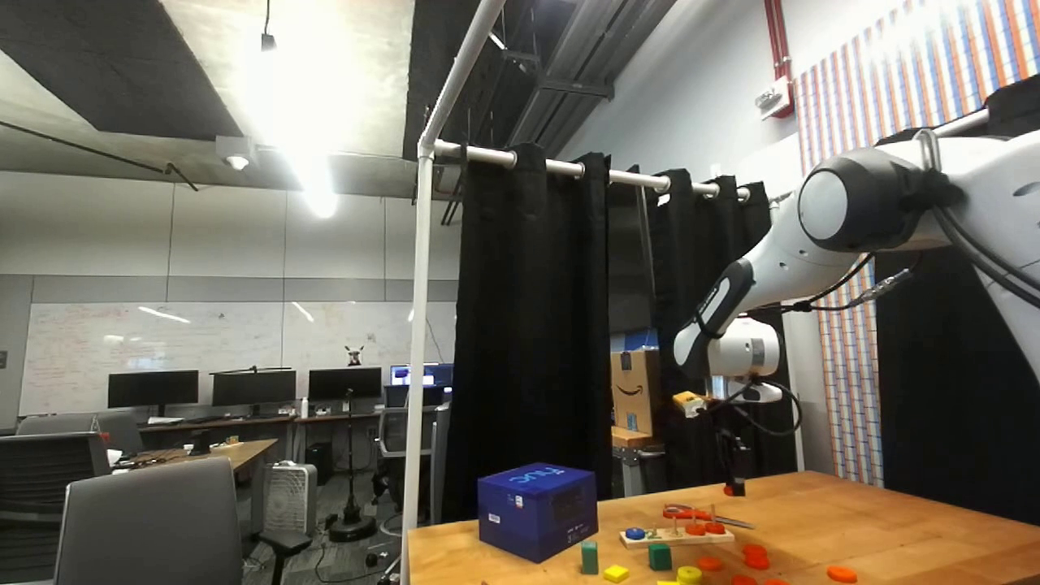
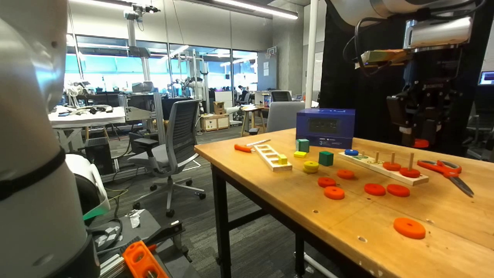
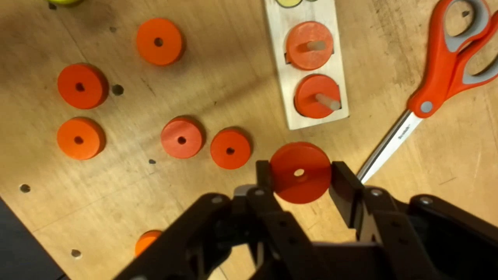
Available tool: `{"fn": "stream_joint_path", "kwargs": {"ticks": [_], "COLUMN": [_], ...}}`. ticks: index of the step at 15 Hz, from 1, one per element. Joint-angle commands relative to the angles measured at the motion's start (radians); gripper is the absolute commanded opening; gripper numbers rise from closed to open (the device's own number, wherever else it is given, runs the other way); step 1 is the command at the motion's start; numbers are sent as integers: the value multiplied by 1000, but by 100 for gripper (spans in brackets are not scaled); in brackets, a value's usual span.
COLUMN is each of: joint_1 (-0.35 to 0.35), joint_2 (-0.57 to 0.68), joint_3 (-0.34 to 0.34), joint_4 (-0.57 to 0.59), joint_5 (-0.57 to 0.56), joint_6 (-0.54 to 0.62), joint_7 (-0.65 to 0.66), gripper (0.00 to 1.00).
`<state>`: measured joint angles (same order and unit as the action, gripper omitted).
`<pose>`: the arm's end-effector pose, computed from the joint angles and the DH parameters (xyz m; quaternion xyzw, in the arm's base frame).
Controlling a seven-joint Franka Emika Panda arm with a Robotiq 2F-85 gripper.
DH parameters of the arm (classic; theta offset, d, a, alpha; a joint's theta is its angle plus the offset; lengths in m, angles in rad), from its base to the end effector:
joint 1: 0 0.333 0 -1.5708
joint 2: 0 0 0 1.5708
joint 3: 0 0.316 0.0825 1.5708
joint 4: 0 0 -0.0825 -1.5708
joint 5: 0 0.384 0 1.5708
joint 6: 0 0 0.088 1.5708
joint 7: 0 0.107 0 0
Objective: Detach an orange disc from the wooden rack and put it on the table
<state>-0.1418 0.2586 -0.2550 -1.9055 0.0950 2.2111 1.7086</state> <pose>0.5739 -0.2288 0.3731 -0.4755 0.8792 -0.0183 0.0226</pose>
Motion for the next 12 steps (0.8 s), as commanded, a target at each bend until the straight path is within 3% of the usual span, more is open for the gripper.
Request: {"fn": "stream_joint_path", "kwargs": {"ticks": [1,7,12], "joint_1": [-13,-44,-70], "joint_2": [-68,-87,-93], "joint_3": [-6,-16,-5], "joint_4": [-128,-264,-358], "joint_5": [0,31,144], "joint_6": [69,190,326], "joint_7": [20,3,-48], "gripper": [19,18,18]}}
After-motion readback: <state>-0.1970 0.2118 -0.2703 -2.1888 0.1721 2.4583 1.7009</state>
